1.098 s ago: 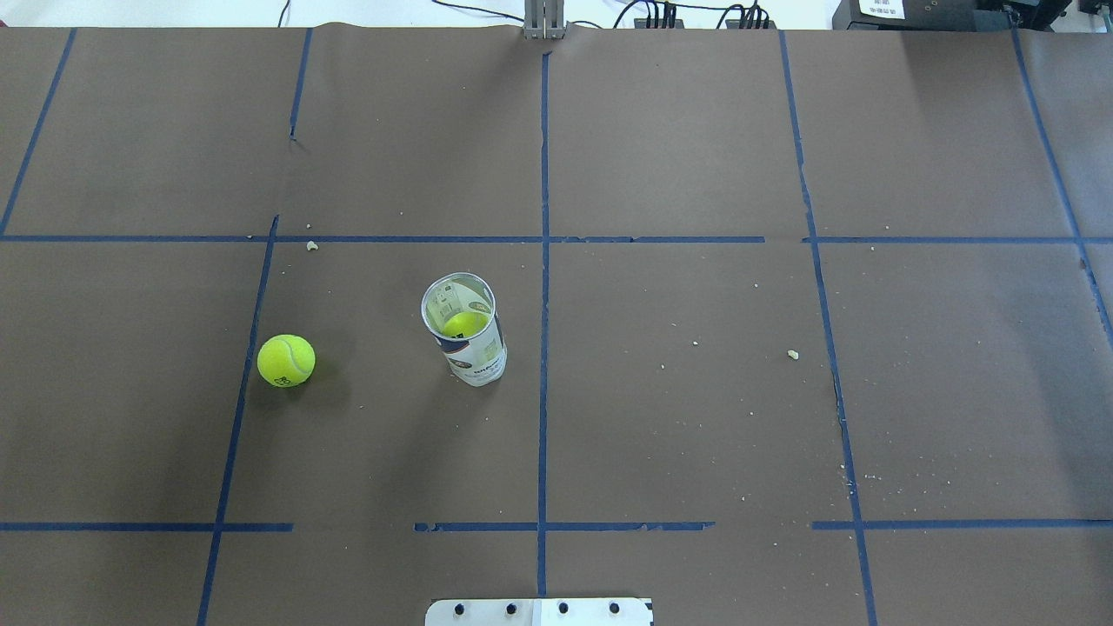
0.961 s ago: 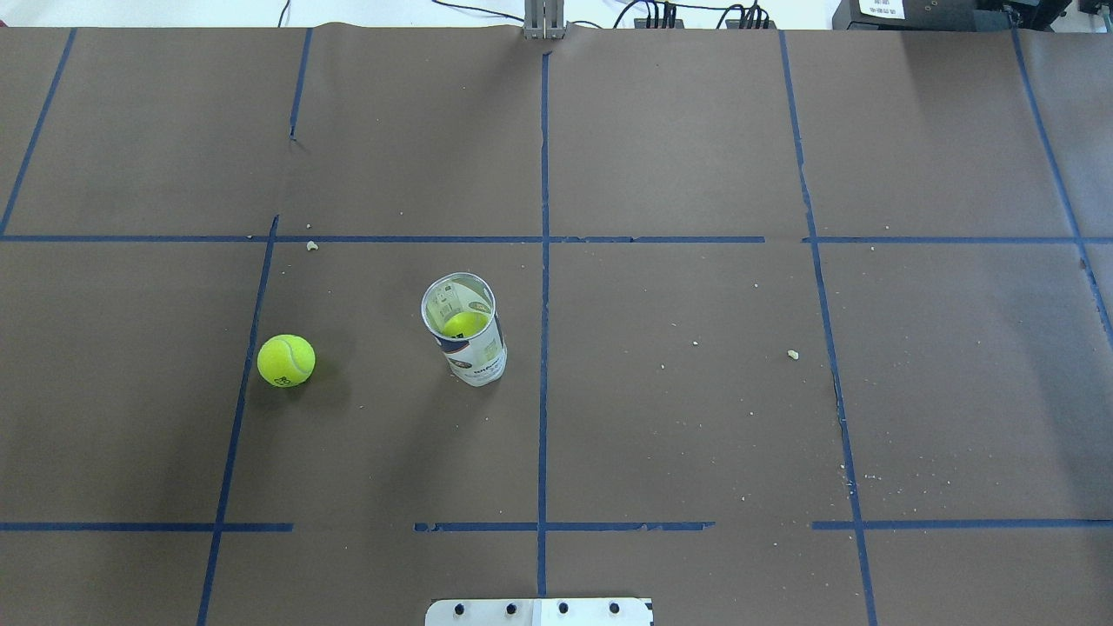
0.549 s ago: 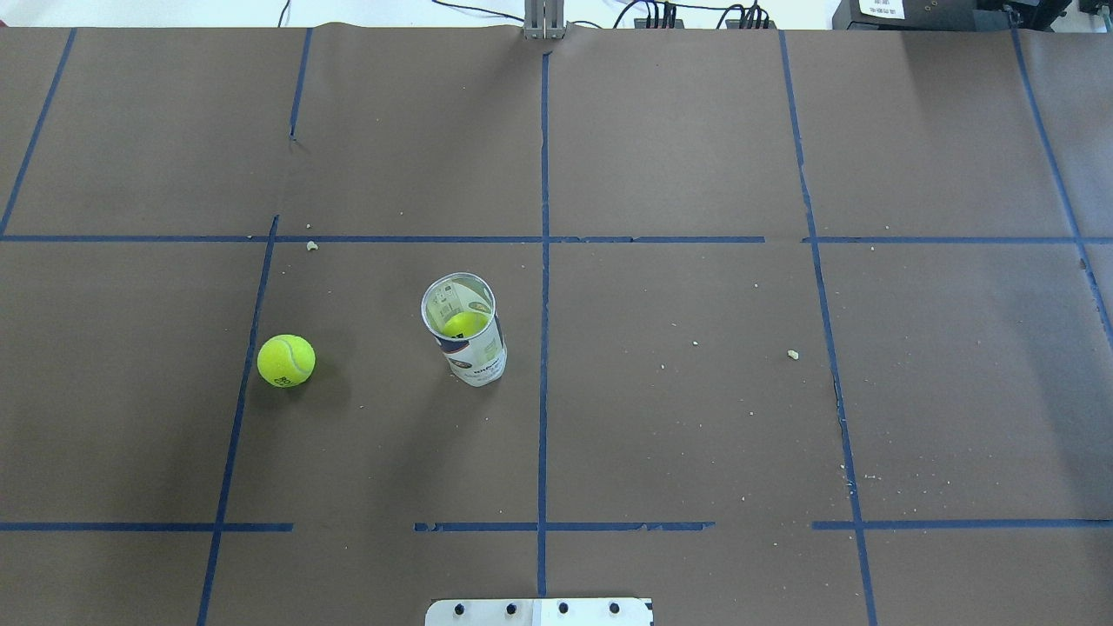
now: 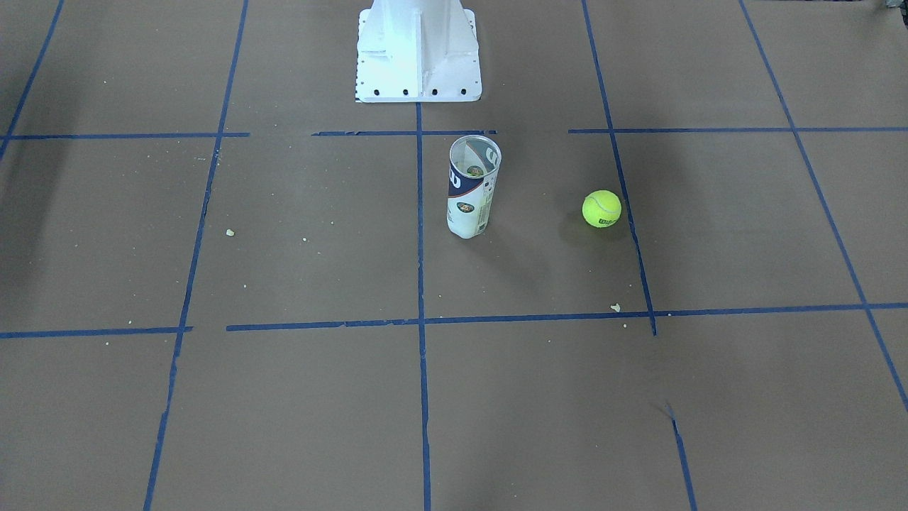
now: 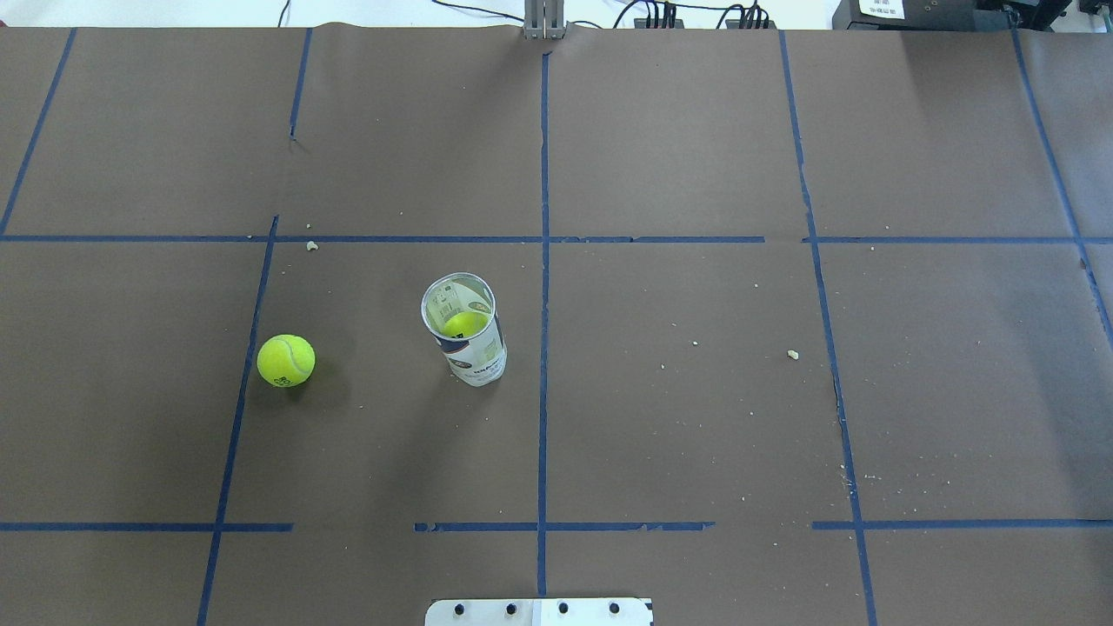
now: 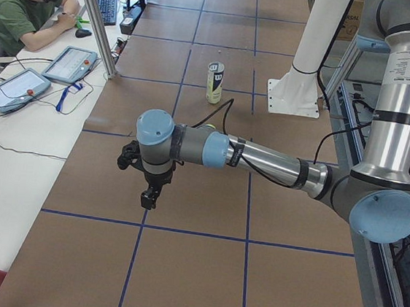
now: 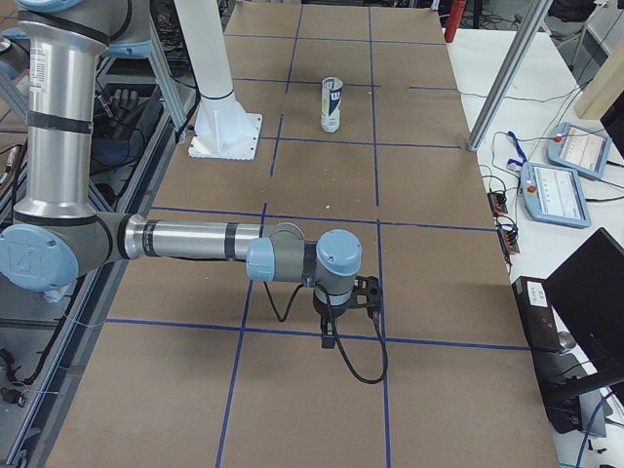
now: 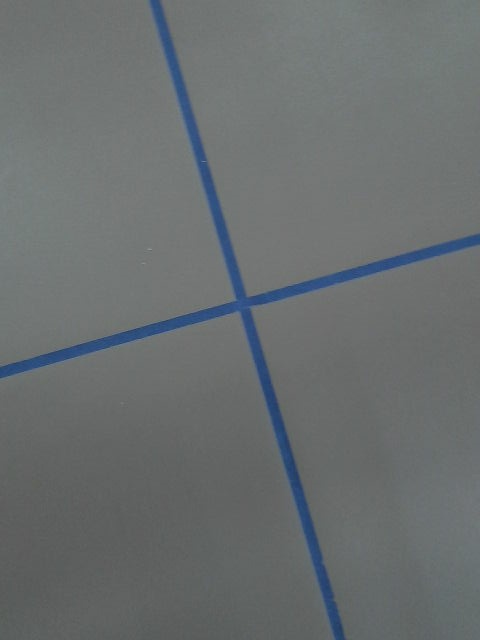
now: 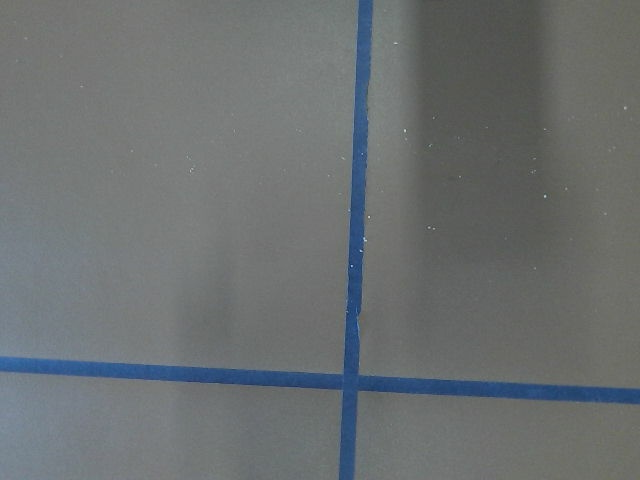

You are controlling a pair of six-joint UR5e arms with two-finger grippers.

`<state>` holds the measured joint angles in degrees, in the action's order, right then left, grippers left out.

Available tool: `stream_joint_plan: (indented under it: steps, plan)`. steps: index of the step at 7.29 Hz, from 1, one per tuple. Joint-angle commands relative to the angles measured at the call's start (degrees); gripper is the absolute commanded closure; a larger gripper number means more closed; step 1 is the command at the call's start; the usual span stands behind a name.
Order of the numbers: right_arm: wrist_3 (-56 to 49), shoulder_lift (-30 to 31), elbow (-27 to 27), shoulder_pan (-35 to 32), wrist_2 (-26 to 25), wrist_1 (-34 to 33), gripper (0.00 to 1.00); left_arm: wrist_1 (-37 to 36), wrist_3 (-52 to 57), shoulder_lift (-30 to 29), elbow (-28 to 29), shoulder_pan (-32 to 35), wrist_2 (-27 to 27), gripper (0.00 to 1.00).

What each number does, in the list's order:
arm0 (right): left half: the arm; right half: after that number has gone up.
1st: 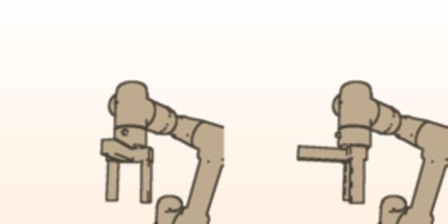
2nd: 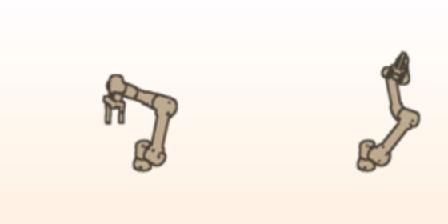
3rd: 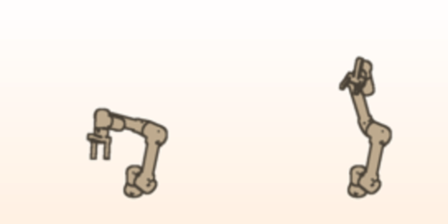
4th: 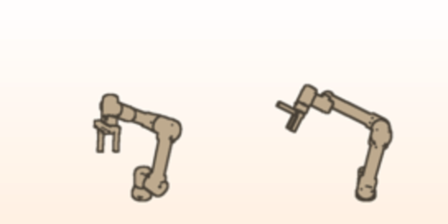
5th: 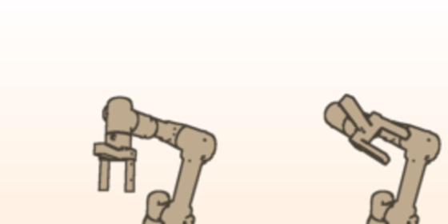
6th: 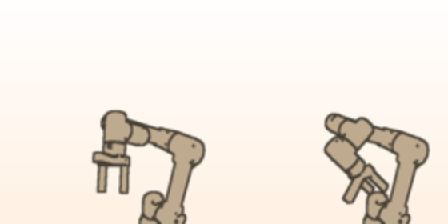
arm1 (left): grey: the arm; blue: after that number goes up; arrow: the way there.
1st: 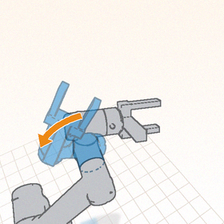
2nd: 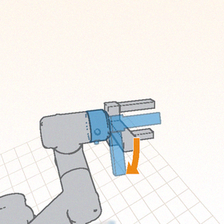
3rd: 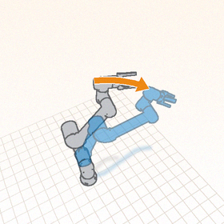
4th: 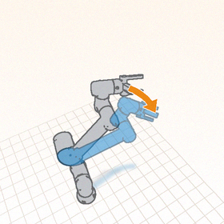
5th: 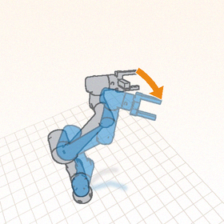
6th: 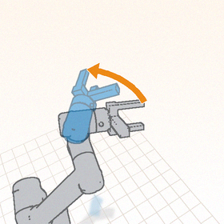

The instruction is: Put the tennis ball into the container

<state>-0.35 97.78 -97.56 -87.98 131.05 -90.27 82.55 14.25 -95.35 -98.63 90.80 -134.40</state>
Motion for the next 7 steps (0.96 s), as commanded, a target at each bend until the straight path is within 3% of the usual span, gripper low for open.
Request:
stream_joint_plan:
  steps: [1,2,3,4,6,7]
  plan:
    - [0.00,-0.05,0.00,0.00,0.00,0.01,0.00,0.59,0.07,-1.42,0.37,0.08,-0.34,0.00]
    - [0.00,0.04,0.00,0.00,0.00,-0.08,0.00,0.51,-5.67,-2.38,-1.20,-0.10,-0.43,0.00]
    - [0.00,-0.05,0.00,0.00,0.00,0.01,0.00,5.29,-18.78,-2.56,-2.17,-3.67,-0.34,0.00]
    - [0.00,0.04,0.00,0.00,0.00,0.01,0.00,11.52,-30.92,-2.39,-3.40,-8.05,-0.16,0.00]
    - [0.00,0.04,0.00,0.00,0.00,-0.08,0.00,15.70,-47.92,-2.65,-7.61,-18.86,0.89,0.00]
    - [0.00,0.04,0.00,0.00,0.00,0.01,0.00,19.36,-57.05,-2.65,-9.46,-23.61,4.63,0.00]
